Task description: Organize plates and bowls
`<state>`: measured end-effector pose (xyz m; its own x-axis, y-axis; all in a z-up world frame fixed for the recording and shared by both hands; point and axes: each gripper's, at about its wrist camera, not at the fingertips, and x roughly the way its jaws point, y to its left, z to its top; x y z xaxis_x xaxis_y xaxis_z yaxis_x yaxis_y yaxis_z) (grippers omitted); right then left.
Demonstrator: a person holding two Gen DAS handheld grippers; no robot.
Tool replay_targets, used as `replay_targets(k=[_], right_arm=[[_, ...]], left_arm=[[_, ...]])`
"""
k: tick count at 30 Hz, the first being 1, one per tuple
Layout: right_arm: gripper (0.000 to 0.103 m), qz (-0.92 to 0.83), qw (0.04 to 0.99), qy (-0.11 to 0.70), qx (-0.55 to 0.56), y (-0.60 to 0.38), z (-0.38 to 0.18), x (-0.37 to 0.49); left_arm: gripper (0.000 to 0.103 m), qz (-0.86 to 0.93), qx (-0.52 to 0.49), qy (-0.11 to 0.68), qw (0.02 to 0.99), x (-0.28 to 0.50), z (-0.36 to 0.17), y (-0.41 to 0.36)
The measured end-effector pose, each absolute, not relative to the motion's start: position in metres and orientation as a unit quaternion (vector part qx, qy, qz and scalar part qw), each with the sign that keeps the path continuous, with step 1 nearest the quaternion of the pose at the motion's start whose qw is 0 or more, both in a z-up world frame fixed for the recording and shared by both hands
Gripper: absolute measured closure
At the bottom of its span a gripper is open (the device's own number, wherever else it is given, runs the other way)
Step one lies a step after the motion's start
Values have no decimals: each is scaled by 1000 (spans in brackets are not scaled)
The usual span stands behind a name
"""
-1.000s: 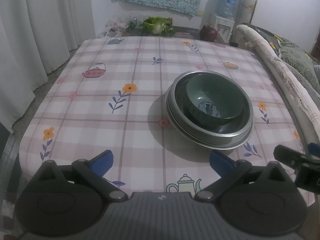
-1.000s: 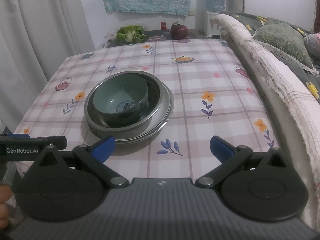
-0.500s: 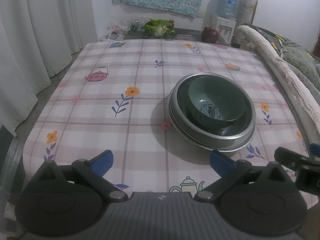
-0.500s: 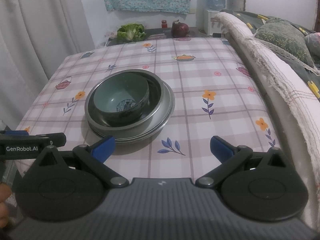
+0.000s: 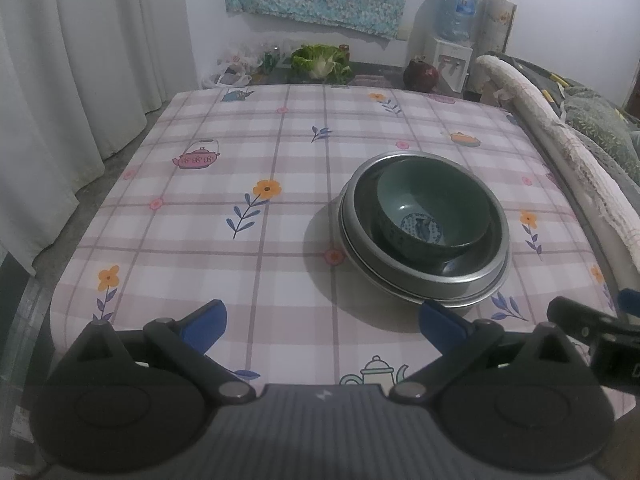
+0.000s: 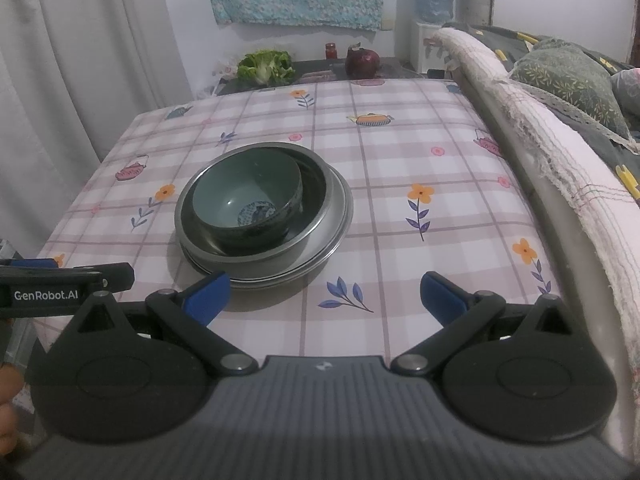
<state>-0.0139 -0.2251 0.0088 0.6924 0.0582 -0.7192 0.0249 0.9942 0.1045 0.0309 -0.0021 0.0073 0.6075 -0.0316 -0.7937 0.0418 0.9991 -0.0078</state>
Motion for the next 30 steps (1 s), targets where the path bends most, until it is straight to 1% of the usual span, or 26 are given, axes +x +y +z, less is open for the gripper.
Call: replay_targets(k=[30], right_arm=[[1, 12, 918, 392, 58, -225, 11, -17]], left_arm=[[0, -19, 7, 443, 896, 29, 10, -2]])
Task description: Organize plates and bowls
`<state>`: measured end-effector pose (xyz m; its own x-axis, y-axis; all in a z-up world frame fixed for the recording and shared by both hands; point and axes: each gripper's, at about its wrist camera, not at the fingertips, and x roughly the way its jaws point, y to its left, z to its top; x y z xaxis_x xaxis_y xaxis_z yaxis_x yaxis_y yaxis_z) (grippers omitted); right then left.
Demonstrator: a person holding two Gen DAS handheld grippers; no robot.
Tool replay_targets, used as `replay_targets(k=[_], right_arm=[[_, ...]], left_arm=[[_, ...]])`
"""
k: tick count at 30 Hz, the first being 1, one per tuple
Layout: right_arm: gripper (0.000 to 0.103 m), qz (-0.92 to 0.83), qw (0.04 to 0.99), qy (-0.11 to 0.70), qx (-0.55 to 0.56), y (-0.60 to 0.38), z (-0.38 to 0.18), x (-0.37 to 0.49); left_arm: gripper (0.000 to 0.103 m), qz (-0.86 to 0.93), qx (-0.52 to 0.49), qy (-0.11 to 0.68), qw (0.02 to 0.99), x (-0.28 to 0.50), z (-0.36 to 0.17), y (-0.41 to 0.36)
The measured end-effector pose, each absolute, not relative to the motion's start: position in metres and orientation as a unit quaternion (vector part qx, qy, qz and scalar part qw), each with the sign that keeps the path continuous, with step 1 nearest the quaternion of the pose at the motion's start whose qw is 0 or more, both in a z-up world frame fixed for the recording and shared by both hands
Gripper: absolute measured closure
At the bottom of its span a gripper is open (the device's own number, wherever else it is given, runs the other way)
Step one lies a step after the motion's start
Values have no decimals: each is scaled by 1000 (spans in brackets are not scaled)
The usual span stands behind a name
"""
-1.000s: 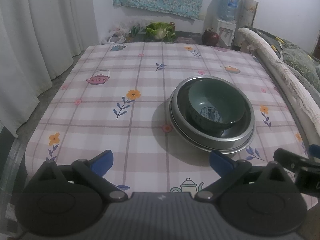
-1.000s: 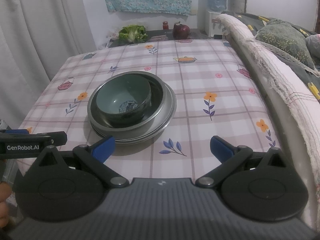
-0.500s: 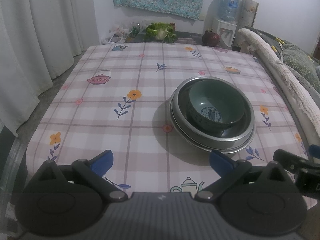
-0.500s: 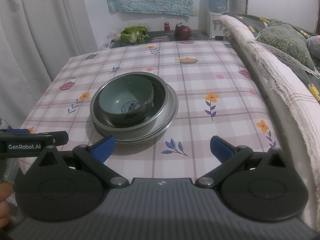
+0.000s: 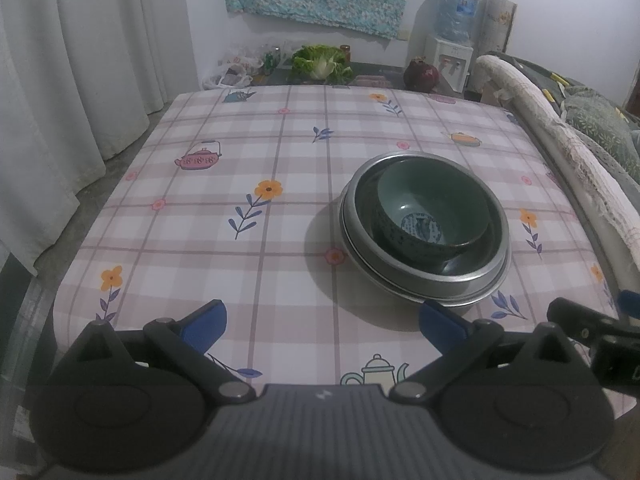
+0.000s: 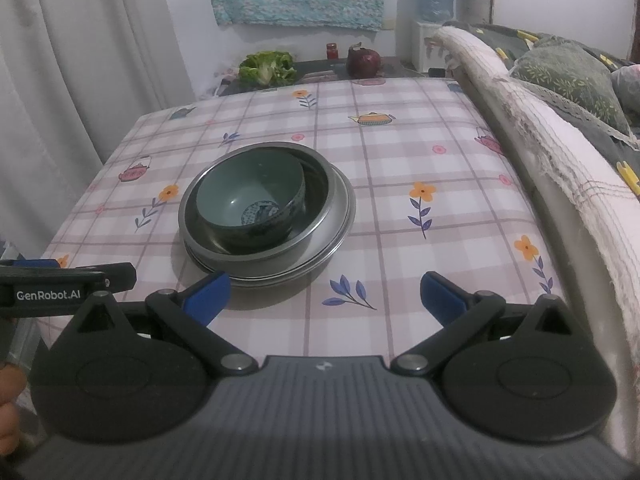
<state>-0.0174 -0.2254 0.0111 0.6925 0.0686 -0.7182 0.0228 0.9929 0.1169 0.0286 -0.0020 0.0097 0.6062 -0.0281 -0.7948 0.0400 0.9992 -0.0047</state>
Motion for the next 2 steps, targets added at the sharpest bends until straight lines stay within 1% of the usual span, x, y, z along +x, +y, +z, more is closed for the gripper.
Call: replay_targets(k=[2], right_arm=[[1, 13, 918, 392, 57, -225, 11, -17]], left_arm=[[0, -19, 7, 444, 896, 29, 10, -2]])
